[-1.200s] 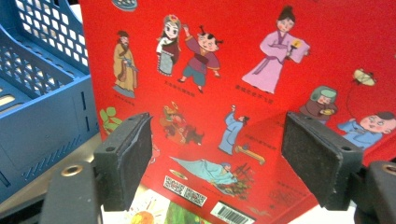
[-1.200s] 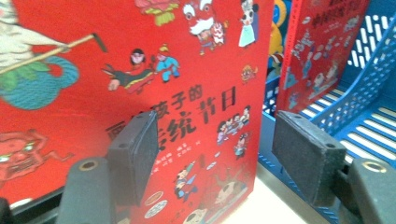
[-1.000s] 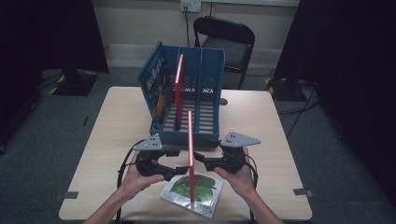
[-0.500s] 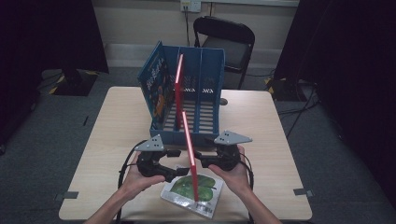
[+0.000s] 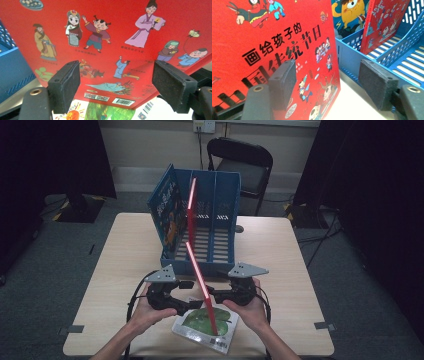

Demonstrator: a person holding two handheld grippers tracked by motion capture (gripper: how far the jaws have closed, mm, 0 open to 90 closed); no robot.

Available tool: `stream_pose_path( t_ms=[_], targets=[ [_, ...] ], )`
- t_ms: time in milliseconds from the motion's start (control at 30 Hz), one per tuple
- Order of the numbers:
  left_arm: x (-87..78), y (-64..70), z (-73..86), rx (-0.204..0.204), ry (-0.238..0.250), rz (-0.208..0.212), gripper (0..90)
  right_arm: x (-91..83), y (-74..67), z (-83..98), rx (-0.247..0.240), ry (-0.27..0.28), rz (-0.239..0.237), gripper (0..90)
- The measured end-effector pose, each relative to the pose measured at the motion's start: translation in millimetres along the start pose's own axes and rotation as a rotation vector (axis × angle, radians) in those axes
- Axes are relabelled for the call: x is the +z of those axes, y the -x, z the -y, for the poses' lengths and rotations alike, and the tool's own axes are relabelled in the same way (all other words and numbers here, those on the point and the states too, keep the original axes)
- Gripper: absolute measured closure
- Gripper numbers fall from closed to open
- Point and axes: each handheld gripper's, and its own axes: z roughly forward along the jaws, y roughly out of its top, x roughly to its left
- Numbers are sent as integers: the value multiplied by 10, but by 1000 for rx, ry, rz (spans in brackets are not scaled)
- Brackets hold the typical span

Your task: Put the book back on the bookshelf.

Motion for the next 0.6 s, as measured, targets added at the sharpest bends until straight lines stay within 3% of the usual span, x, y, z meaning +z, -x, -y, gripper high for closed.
stream_pose_path(
  t_ms=[600],
  targets=[
    [32, 2, -2, -10, 0, 2, 207, -29, -3, 7, -2, 0, -15, 298]
  ],
)
